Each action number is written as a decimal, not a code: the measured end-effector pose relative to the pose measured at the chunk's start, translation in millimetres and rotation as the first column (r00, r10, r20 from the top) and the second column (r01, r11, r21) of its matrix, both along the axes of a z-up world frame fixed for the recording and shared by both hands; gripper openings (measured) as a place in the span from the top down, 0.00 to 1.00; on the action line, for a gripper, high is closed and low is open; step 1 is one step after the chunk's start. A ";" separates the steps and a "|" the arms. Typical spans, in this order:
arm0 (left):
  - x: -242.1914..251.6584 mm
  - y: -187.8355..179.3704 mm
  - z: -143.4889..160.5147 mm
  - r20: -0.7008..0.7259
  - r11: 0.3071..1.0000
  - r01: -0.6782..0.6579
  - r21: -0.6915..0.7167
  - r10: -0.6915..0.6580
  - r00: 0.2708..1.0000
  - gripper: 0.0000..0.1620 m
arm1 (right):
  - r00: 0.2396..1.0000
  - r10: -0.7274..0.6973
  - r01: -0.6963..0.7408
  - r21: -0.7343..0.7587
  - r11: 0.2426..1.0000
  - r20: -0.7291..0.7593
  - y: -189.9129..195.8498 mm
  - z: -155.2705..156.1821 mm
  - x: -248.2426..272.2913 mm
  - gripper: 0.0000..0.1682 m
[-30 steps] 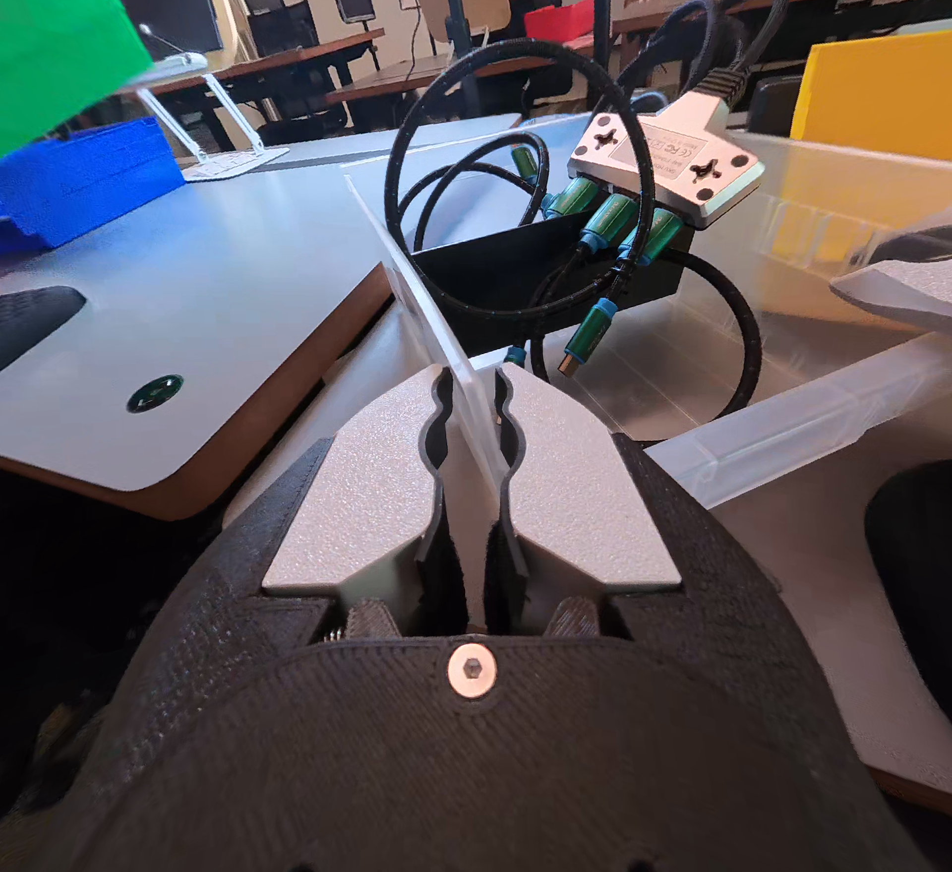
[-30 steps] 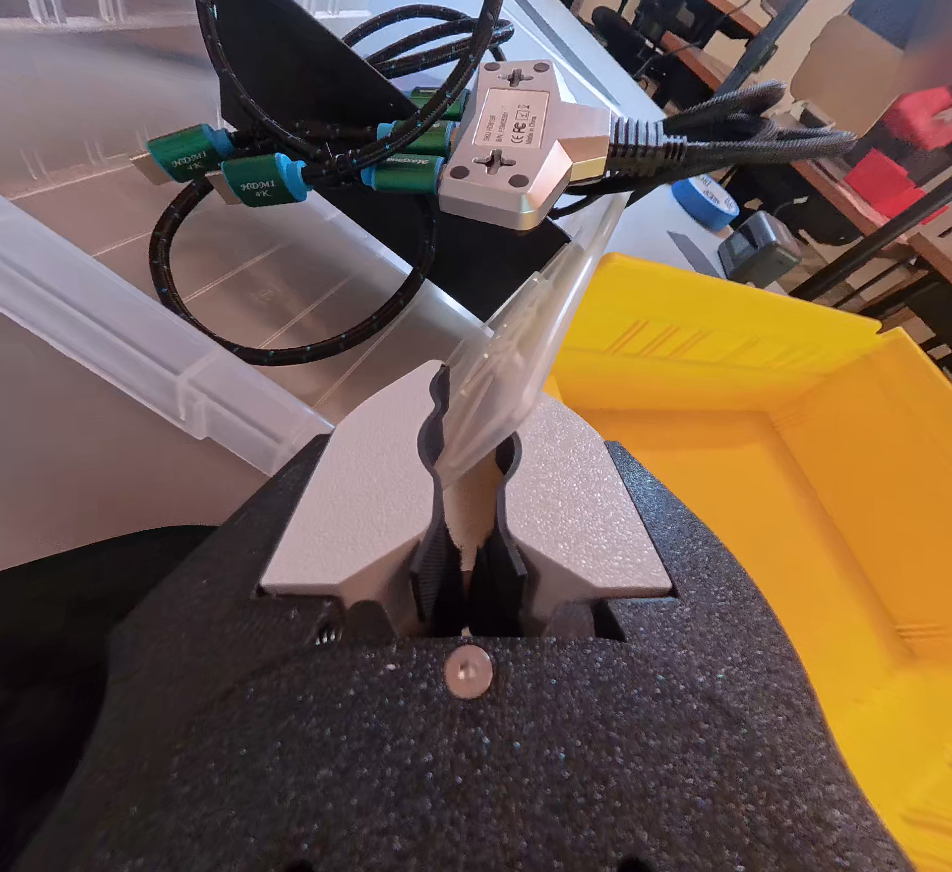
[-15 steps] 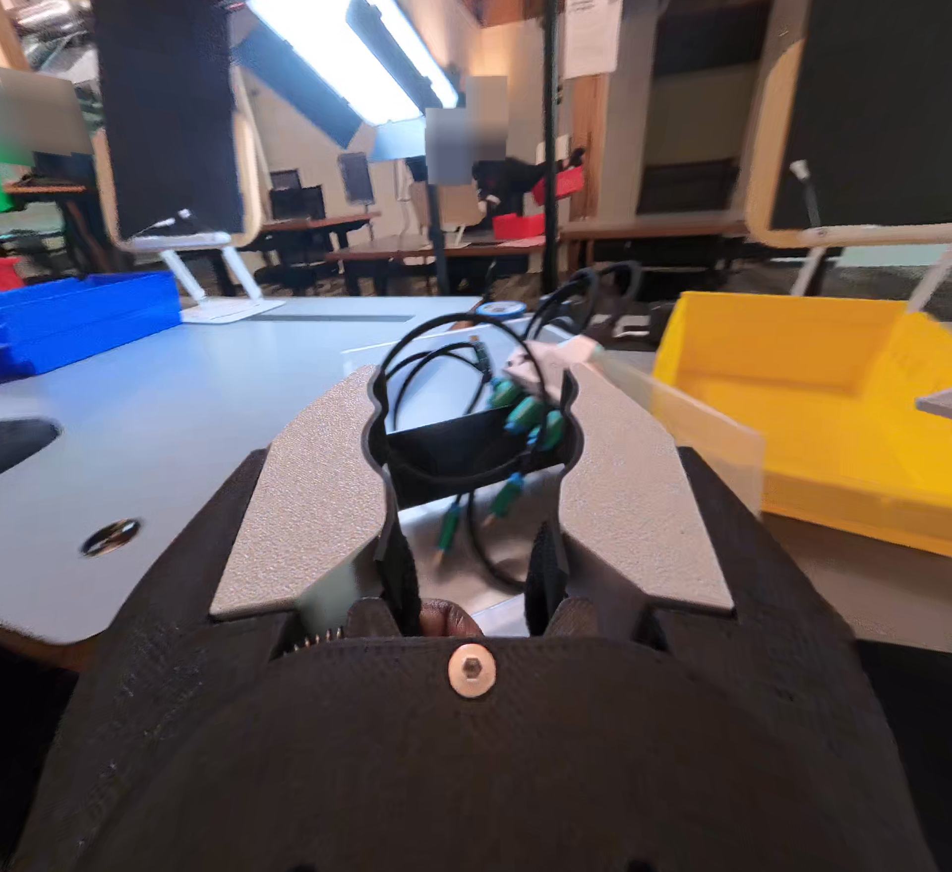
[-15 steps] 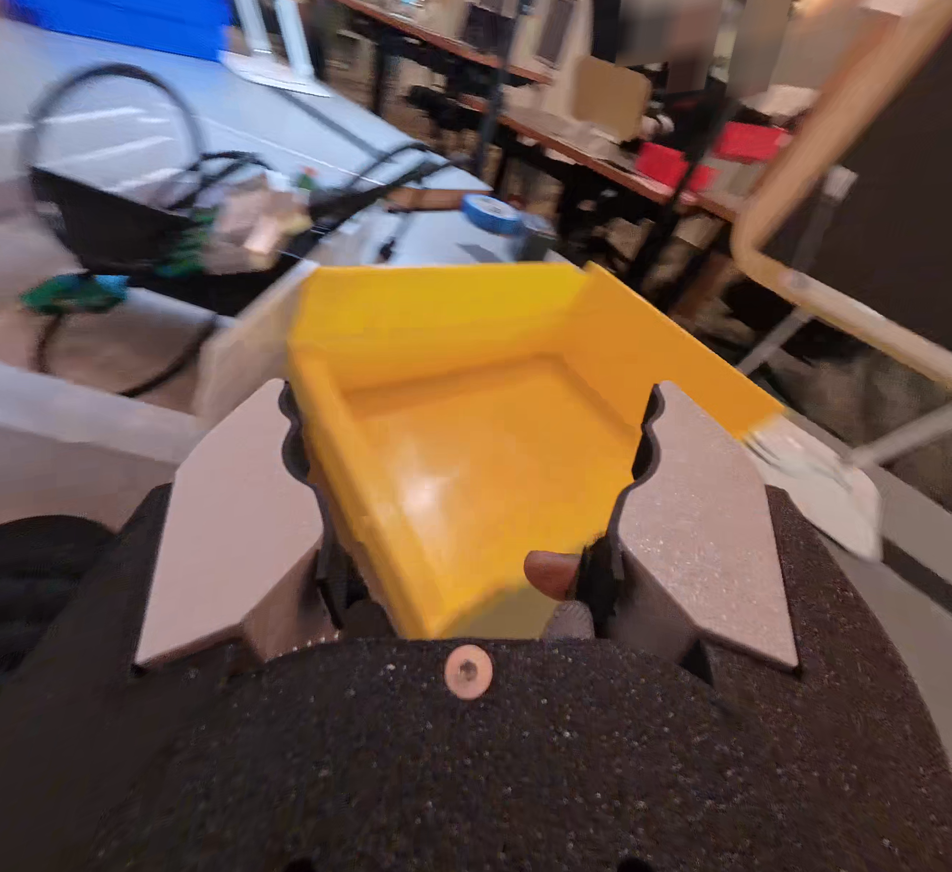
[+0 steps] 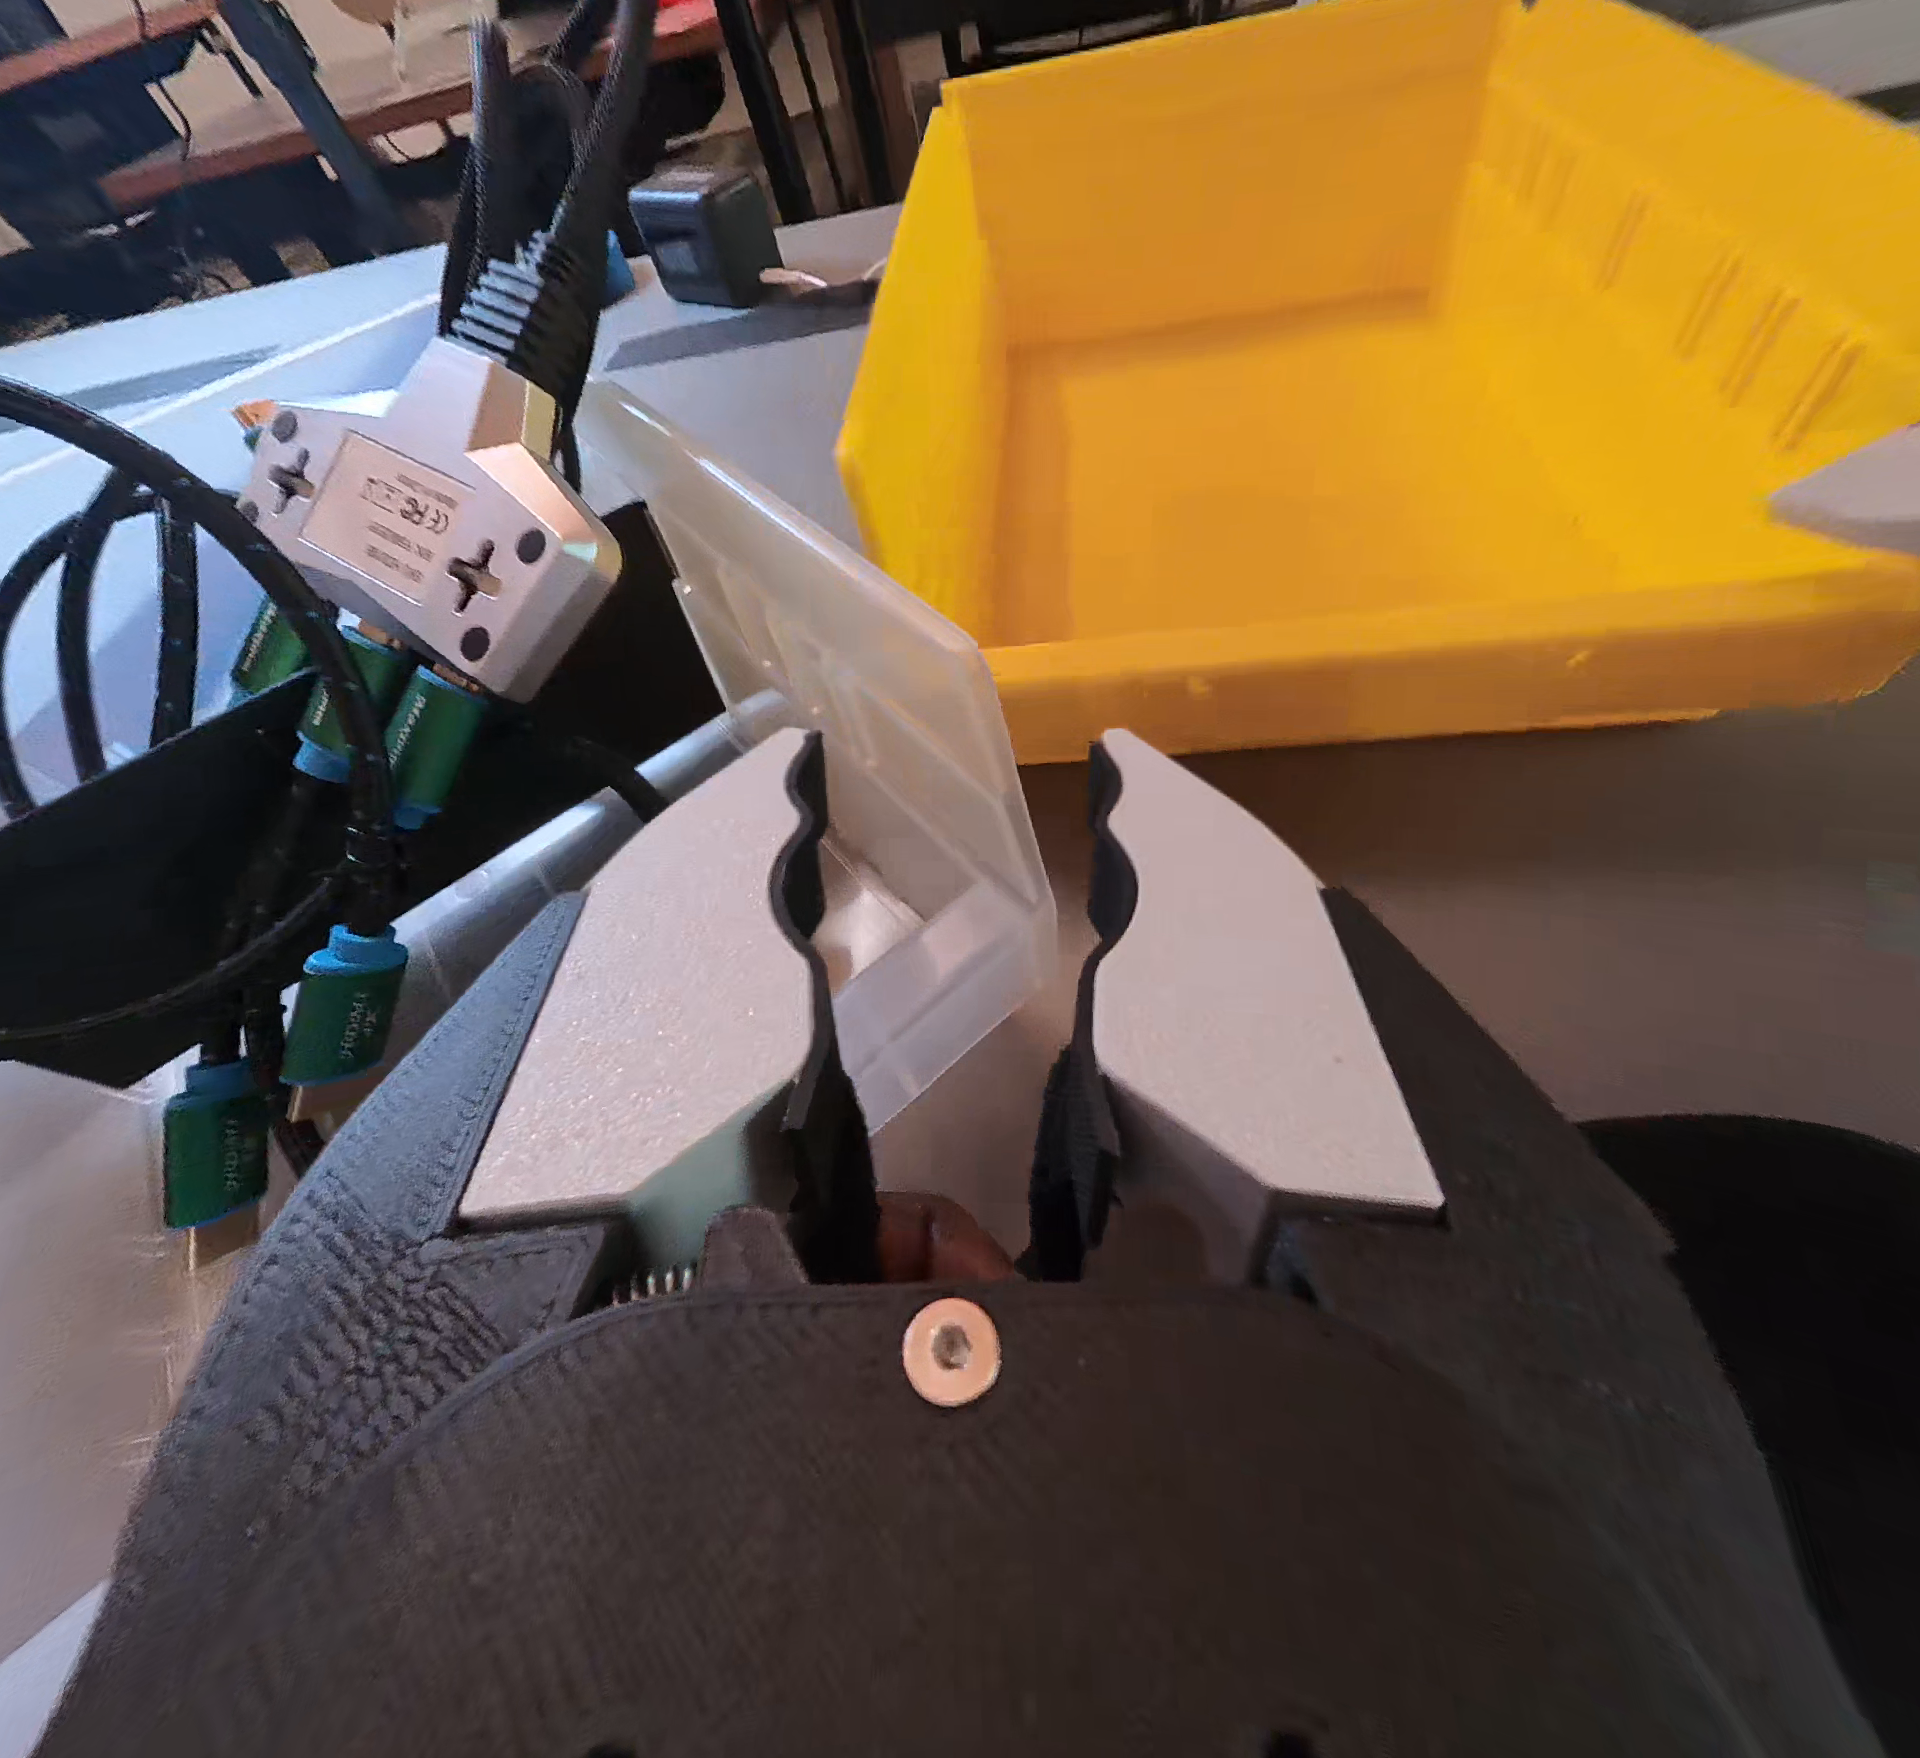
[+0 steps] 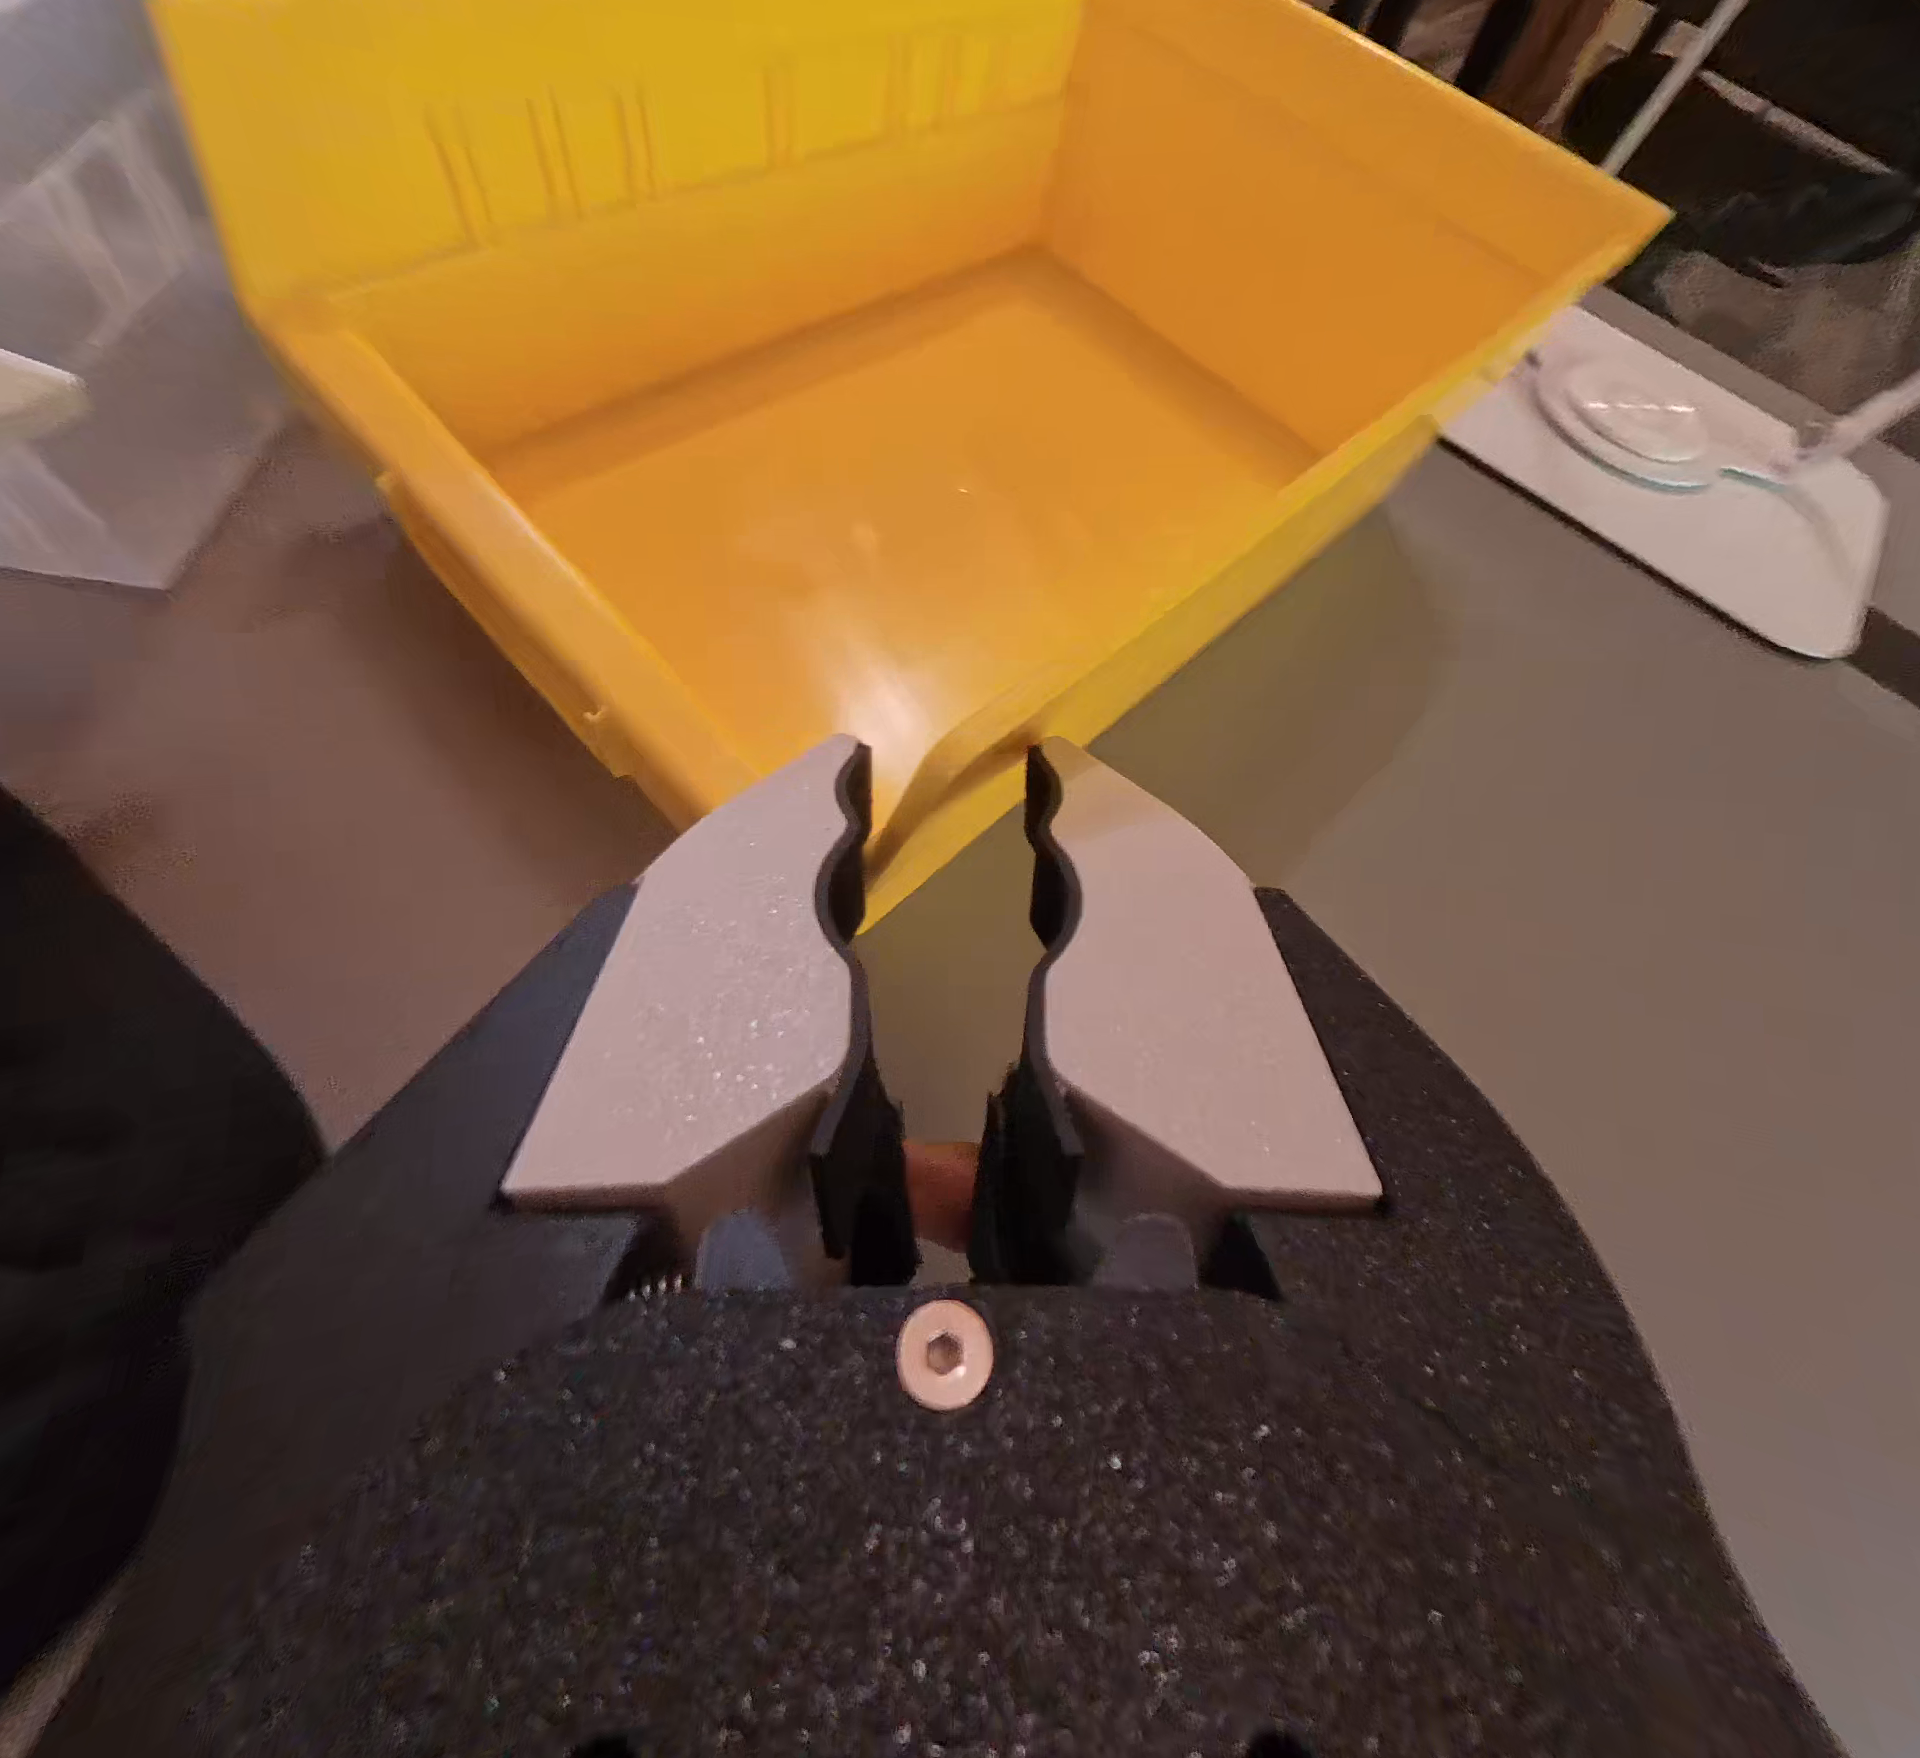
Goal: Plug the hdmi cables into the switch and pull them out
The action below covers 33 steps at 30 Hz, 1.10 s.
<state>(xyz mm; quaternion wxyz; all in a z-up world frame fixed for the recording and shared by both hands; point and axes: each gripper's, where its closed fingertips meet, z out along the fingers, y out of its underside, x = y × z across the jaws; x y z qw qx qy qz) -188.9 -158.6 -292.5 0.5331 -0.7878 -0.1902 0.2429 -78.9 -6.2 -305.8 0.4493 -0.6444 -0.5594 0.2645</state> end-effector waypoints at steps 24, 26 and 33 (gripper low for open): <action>35.1 31.6 -9.3 -0.034 0.946 0.293 -0.141 -0.300 0.953 0.83 | 0.863 -0.482 0.491 -0.026 0.871 0.152 183.3 -6.3 248.3 0.95; 43.7 37.8 -9.5 -0.044 0.928 0.340 -0.153 -0.350 0.936 0.83 | 0.836 -0.530 0.539 -0.029 0.842 0.144 191.9 -6.6 274.0 0.95; 66.8 57.5 -9.7 -0.051 0.876 0.454 -0.160 -0.467 0.883 0.85 | 0.735 -0.664 0.672 -0.011 0.741 0.137 213.1 -7.0 352.1 0.95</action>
